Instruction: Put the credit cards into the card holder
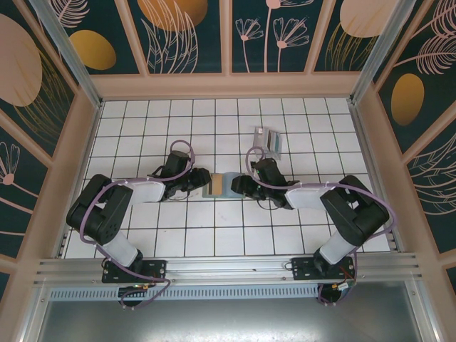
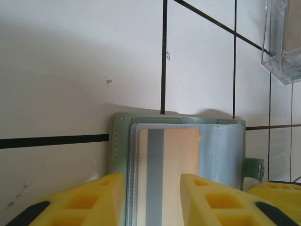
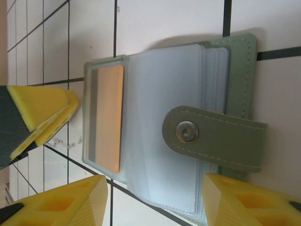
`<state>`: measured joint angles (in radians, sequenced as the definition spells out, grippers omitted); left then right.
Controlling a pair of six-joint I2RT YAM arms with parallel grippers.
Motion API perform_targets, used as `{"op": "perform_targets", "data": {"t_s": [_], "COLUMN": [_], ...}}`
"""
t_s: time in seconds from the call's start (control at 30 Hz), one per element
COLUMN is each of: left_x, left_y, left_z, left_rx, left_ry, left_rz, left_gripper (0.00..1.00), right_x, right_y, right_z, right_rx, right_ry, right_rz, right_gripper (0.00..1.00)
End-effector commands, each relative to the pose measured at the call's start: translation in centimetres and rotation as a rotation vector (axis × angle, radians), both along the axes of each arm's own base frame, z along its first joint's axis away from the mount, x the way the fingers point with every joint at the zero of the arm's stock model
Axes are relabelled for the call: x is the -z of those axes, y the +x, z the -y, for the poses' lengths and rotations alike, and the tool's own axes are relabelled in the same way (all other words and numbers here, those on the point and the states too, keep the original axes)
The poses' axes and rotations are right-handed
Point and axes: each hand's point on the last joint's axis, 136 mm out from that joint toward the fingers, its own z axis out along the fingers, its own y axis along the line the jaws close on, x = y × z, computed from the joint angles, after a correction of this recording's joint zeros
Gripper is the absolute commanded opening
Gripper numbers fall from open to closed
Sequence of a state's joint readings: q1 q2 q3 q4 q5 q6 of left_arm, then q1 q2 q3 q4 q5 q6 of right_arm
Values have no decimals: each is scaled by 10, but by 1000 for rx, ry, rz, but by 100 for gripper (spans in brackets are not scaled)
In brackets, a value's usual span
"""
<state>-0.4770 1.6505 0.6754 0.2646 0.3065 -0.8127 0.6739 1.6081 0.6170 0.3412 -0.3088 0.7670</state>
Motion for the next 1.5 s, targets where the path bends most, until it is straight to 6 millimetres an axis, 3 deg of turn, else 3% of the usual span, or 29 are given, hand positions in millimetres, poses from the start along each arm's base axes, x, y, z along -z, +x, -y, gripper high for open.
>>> {"op": "perform_targets", "data": {"t_s": [0.0, 0.6, 1.13, 1.33, 1.47], "left_x": [1, 3, 4, 4, 5], "left_y": [1, -1, -4, -4, -4], "left_z": [2, 4, 3, 3, 3], "left_rx": [16, 19, 23, 23, 28], "left_ry": [1, -13, -15, -14, -11], "left_rz": [7, 1, 3, 3, 2], "left_gripper": [37, 37, 37, 37, 37], "right_x": [-2, 2, -11, -4, 1], "right_y": [-2, 0, 2, 9, 3], "right_z": [-9, -16, -28, -9, -6], "right_rx": [-18, -20, -30, 48, 34], "right_ry": [30, 45, 150, 1, -23], "right_rz": [1, -13, 7, 10, 9], "right_gripper": [56, 54, 52, 55, 58]}}
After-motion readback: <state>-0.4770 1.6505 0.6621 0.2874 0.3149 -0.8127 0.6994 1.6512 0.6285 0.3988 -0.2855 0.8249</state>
